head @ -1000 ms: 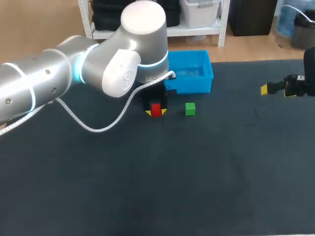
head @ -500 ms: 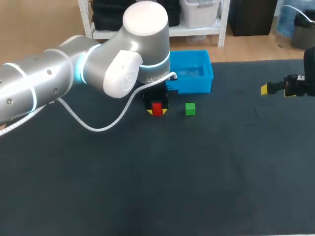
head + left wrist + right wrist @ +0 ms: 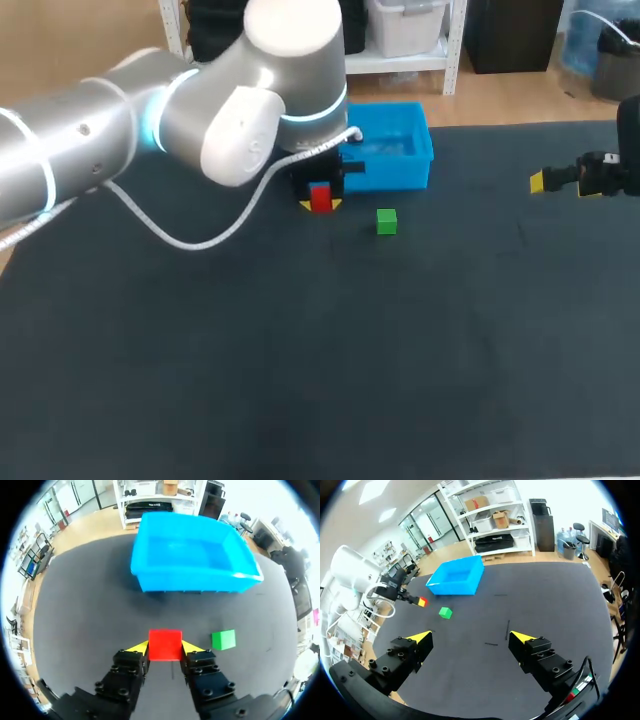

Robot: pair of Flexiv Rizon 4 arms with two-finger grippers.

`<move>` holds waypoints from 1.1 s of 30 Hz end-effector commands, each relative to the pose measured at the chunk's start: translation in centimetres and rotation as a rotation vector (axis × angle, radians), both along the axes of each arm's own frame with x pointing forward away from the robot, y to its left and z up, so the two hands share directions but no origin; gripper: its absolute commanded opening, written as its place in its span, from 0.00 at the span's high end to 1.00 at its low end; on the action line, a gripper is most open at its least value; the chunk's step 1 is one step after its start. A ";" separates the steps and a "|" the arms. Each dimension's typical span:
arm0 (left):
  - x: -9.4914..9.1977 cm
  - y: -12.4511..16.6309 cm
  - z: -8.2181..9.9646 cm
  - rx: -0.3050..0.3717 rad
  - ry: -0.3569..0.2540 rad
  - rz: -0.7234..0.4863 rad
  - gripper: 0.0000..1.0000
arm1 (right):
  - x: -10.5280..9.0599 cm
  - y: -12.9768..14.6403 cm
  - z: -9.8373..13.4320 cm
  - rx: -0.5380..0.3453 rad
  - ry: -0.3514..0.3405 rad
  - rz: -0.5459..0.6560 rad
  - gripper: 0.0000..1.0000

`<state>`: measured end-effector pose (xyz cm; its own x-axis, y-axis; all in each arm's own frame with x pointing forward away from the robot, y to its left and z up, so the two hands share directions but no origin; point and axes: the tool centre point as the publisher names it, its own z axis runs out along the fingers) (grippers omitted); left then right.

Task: Use the left arm to pick the red cube and place it into the blue plastic box first, then use the right arm to grasp the green cube and put it into the same blue plastic box after the first action is fully finished.

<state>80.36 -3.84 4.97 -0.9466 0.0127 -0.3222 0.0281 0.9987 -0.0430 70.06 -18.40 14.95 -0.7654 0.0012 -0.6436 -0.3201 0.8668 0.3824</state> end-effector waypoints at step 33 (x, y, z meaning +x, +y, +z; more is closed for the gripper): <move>-1.6 3.3 9.2 -0.156 -0.320 -0.390 1.00 | 0.0 0.0 0.0 0.000 0.000 0.001 0.00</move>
